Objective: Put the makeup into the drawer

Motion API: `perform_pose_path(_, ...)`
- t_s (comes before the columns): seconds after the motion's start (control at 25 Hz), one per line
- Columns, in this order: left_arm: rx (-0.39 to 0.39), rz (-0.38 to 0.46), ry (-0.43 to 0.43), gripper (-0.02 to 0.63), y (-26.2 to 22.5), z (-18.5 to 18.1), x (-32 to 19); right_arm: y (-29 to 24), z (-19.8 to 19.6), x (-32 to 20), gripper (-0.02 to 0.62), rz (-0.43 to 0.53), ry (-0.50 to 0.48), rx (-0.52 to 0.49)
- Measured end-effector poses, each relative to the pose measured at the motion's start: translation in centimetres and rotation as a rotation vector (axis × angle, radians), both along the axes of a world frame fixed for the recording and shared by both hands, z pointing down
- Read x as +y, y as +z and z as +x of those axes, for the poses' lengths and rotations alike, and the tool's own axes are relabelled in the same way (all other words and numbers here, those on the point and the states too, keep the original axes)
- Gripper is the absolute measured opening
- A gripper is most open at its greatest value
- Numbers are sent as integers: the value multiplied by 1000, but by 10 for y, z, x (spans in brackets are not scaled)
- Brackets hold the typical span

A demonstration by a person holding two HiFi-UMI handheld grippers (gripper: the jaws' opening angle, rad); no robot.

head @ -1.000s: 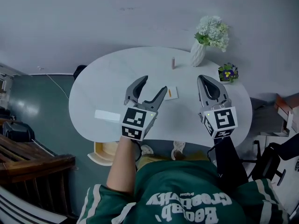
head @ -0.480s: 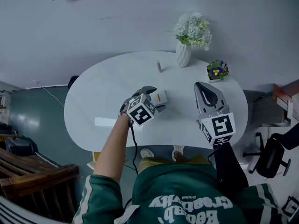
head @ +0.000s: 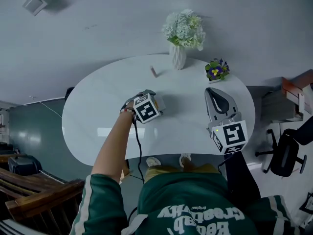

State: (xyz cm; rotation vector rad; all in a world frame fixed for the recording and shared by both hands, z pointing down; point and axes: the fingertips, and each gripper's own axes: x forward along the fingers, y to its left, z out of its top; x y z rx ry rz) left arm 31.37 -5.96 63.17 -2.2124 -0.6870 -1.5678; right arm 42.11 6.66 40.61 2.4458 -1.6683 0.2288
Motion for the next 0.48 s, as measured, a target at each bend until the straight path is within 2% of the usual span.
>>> perform_pose_path(0.4, -130, 11, 19, 379, 28, 0, -4, 12, 8, 3, 5, -11, 5, -13)
perform_pose_path(0.48, -158, 33, 31, 315, 27, -1, -2, 12, 8, 2, 5, -10, 2, -12)
